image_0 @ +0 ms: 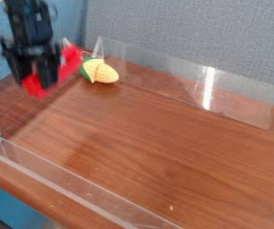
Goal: Put the red object to the right side of the table
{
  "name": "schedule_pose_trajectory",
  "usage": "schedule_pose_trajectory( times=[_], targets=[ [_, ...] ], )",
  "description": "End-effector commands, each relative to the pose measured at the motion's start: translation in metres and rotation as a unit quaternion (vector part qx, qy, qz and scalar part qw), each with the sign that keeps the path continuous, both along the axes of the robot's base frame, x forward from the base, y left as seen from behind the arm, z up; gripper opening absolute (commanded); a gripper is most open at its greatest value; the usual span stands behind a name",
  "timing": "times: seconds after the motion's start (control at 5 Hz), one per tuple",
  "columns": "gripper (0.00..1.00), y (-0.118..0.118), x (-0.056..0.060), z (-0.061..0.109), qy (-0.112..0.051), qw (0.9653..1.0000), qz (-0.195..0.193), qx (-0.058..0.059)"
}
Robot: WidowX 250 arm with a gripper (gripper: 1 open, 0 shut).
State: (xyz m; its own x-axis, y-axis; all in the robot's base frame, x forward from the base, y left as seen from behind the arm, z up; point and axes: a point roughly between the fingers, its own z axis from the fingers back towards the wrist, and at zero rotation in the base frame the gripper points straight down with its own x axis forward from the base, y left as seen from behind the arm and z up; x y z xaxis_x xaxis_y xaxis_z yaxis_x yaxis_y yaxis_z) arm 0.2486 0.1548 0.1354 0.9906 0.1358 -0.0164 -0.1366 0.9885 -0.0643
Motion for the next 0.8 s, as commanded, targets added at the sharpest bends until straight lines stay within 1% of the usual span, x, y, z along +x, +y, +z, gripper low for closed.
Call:
schedule_pose_trajectory(
  times=[0.0, 0.2, 0.4, 0.6],
  targets=[
    [0.0, -0.02, 0.004, 0.064, -0.058, 0.9975, 0.031, 0.027],
    [0.0, -0.037, 0.015, 0.064, -0.07, 0.9971, -0.024, 0.02],
    [0.0, -0.046, 0.026, 0.063, -0.057, 0.9959, -0.068, 0.016],
    [0.0, -0.049, 0.034, 0.061, -0.041, 0.994, -0.101, 0.011]
  ],
)
